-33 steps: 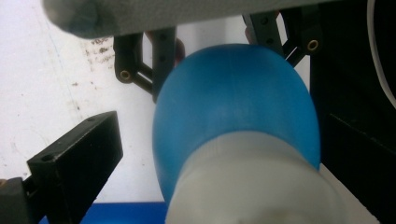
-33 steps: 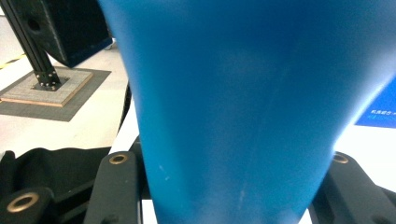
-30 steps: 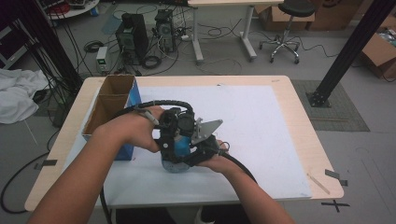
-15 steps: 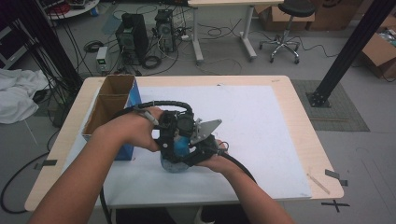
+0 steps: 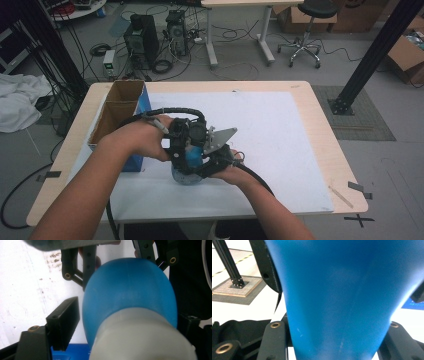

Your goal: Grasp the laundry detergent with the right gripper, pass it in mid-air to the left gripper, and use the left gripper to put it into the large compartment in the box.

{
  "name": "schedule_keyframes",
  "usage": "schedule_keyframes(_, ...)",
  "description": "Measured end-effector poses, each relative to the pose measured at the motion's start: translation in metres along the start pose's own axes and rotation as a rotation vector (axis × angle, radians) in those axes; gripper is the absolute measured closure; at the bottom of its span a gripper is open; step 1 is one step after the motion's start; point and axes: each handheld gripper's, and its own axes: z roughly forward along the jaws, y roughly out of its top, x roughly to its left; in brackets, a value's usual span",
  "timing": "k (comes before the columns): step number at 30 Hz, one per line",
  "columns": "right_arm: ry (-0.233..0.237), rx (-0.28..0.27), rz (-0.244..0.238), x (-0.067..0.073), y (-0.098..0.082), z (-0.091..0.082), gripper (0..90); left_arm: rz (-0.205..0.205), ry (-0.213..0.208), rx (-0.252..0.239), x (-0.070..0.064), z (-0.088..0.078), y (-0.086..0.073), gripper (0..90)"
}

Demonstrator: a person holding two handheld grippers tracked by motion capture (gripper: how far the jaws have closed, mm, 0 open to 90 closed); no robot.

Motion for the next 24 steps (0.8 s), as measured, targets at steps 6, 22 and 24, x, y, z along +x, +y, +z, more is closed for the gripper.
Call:
schedule_keyframes(6,0.002,-0.005,-0.004,-0.0003,0.0005,0.0008,47.1,-0.001,-0.008,0.003,-0.0008,-0.0007,0.001,27.1)
schedule_keyframes(22,-0.009,-0.001,-0.006,-0.0009,0.0015,0.001,47.2,-0.005,0.005,0.016,-0.0027,-0.0002,0.0006,37.6)
schedule_keyframes(24,-0.013,-0.002,-0.007,-0.0009,0.0018,0.0006,47.2,-0.003,0.004,0.021,-0.0023,-0.0007,0.0008,37.8)
